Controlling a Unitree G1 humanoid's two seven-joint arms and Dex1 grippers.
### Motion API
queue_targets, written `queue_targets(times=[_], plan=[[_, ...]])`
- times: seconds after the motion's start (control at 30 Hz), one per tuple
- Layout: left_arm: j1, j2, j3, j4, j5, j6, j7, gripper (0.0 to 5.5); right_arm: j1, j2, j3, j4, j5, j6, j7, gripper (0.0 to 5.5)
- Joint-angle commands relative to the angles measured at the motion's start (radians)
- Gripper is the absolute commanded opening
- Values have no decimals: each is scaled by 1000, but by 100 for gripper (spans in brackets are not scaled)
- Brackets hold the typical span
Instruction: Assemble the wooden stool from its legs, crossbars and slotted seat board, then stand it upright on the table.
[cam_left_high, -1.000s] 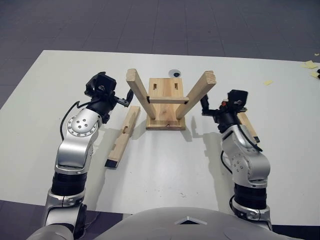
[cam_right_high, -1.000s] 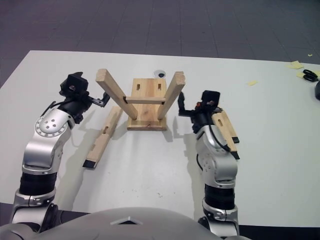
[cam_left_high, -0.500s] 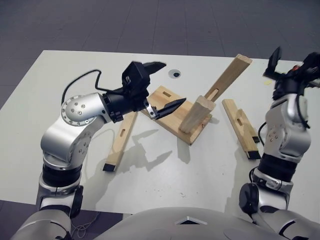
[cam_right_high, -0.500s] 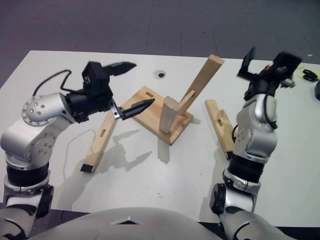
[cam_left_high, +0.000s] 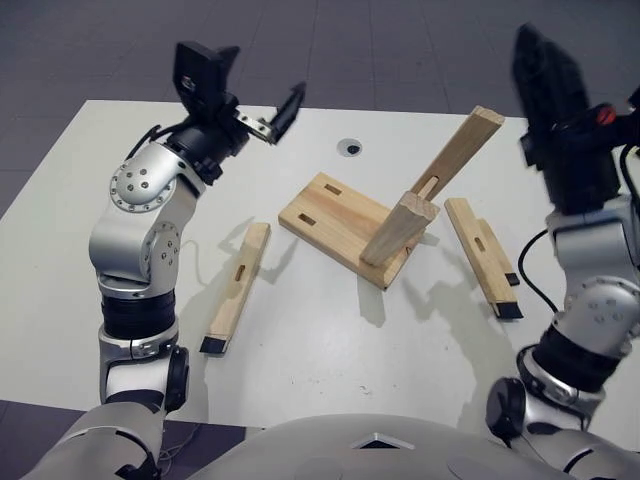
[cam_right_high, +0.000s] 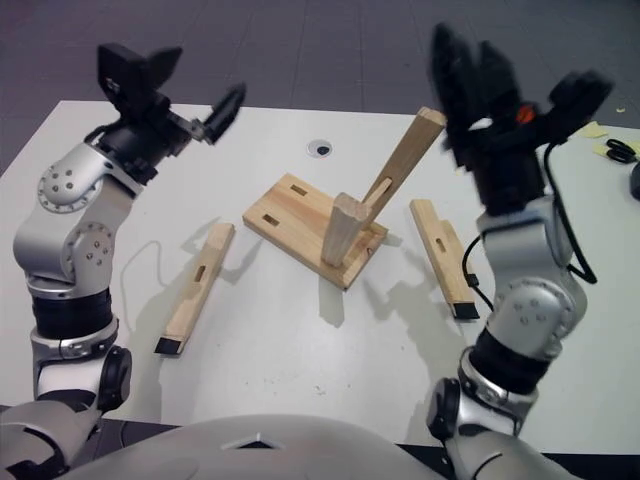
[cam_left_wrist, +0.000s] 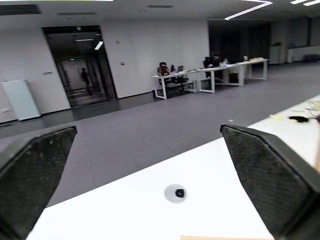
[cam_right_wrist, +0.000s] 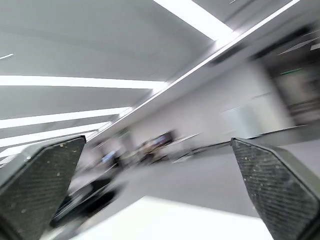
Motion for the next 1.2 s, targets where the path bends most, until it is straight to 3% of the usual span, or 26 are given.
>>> queue_targets(times=[0.03,0.13,0.33,0.5,0.63,0.8,0.87,1.0,1.1,1.2], plan=[[10,-18,-9,0,5,-4,8,536,85,-106,96,-57,-21,60,80,540],[17,-27,-15,-11,3,2,9,536,112,-139,140,-54,-100,35,103,540],[32,-53,-9,-37,-7,20,29,536,59,-209,205,55,-485,-127,88,540],[36,-77,-19,-49,-8,23,39,536,-32,-317,205,225,-820,-421,157,540],[42,-83,-41,-50,-1,19,32,536,-149,-284,171,342,-969,-610,76,540],[35,-83,-59,-40,7,15,29,536,-173,-262,210,403,-1157,-739,-6,540],[32,-82,-63,-31,12,9,27,536,-182,-192,196,361,-1068,-683,-31,540],[38,-81,-64,-13,15,0,21,536,-196,-22,170,155,-484,-410,-111,540],[54,-87,-66,-8,14,-2,21,536,-172,2,225,54,-210,-306,-148,540],[61,-86,-58,-7,13,-4,26,536,-75,-58,320,21,-145,-150,-140,540]])
